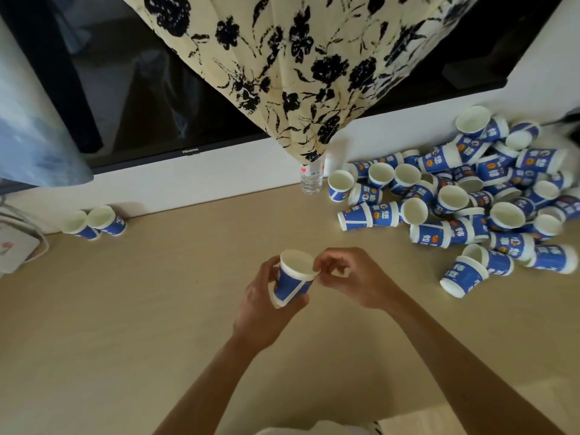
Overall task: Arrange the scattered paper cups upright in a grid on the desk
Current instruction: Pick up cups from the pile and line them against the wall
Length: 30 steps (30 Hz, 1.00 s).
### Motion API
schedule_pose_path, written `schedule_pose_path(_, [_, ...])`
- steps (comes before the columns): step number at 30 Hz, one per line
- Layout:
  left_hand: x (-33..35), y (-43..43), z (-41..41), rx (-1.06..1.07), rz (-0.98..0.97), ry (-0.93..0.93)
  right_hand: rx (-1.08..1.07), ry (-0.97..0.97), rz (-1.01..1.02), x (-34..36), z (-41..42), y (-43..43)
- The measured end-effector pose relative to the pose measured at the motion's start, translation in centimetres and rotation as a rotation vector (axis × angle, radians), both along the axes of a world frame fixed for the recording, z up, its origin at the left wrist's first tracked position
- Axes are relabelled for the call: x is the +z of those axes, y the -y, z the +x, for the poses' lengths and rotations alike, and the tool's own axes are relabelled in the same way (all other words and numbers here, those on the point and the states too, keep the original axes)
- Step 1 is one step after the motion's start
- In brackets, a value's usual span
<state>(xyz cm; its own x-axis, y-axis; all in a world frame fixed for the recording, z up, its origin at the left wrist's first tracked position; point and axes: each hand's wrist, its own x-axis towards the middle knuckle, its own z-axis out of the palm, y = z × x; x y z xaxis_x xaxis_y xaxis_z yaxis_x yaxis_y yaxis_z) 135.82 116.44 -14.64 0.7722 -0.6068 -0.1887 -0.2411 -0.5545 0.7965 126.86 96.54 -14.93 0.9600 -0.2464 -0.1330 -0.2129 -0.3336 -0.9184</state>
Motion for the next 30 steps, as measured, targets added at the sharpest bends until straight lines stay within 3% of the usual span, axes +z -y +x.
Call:
schedule_pose_path(3, [-0.1,0.5,-0.3,0.029,-0.068,-0.023,0.03,0.009,0.083,0.2,-0.4,0.1])
schedule_pose_path(5, [-0.2,0.5,-0.5,0.061,-0.091,-0.031,-0.041,0.016,0.24,-0.2,-0.2,0.8])
schedule_pose_path(7, [-0.2,0.2,-0.5,0.096,-0.101,-0.04,-0.29,0.001,0.334,-1.7,0.9,2.3])
schedule_pose_path(9, [-0.1,-0.1,-0.5,0.115,-0.105,-0.047,-0.598,-0.107,0.271,-4.1,2.1,4.8])
schedule_pose_path(12, [-0.2,-0.8,-0.6,0.14,-0.099,-0.059,-0.813,-0.233,0.221,-7.6,3.4,8.5])
schedule_pose_path(16, [-0.7,-2.1,-0.5,0.175,-0.067,-0.065,-0.807,-0.363,0.174,-9.9,4.6,10.6])
schedule_pose_path(20, [-1.2,-3.2,-0.3,0.224,-0.05,-0.065,-0.794,-0.373,0.083,-12.8,5.6,11.9])
schedule_pose_path(30, [-1.2,-4.2,-0.5,0.233,-0.037,-0.06,-0.76,-0.394,-0.052,-11.7,7.5,10.4])
